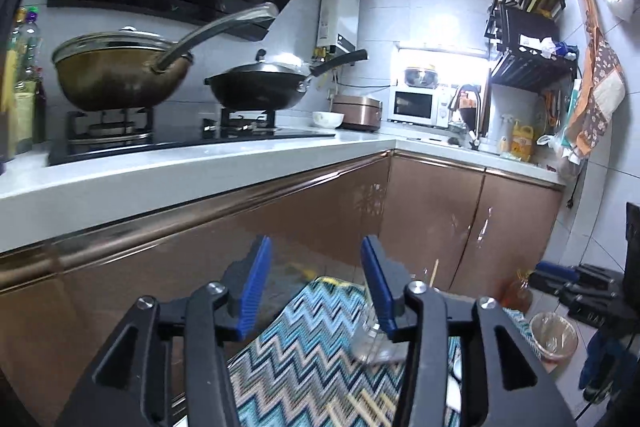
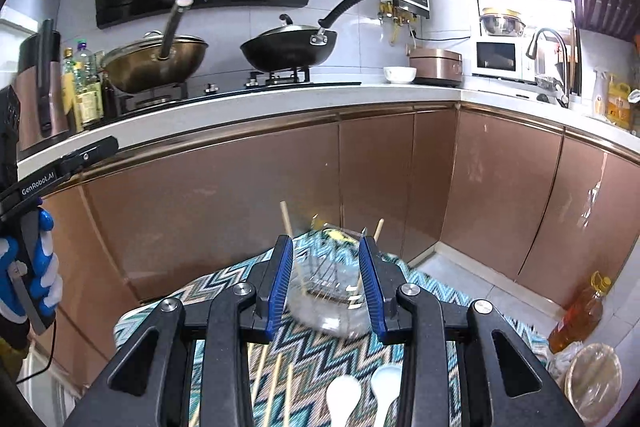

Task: Organize utensils
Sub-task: 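Lower the chopsticks into the holder and open both tools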

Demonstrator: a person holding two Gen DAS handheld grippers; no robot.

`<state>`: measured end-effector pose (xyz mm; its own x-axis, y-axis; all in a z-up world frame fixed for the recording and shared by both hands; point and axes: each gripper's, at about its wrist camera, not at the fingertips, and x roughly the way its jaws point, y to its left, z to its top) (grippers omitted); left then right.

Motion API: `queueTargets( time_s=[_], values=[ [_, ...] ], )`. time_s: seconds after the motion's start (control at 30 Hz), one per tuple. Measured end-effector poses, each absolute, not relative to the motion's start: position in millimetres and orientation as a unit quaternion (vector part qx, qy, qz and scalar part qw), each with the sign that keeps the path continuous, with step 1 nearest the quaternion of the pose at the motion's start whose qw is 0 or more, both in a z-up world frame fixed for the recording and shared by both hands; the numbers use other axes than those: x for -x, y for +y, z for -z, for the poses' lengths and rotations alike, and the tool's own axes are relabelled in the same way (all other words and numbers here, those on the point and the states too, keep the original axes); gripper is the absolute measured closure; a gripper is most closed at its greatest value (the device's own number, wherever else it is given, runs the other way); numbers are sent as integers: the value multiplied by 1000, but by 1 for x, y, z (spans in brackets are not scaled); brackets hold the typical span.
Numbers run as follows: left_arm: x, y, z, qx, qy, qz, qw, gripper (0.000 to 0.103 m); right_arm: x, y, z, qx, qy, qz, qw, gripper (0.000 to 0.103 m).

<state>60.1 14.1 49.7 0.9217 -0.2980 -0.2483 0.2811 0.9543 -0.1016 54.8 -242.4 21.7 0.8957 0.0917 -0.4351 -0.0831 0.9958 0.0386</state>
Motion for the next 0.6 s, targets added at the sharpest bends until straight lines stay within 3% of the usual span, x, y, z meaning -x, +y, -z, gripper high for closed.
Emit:
queueTargets(
  time_s=[0.6],
  values=[
    [-2,55,-39,50,191,156,968,53,26,-207,-49,-4,218,-43,975,69]
  ],
)
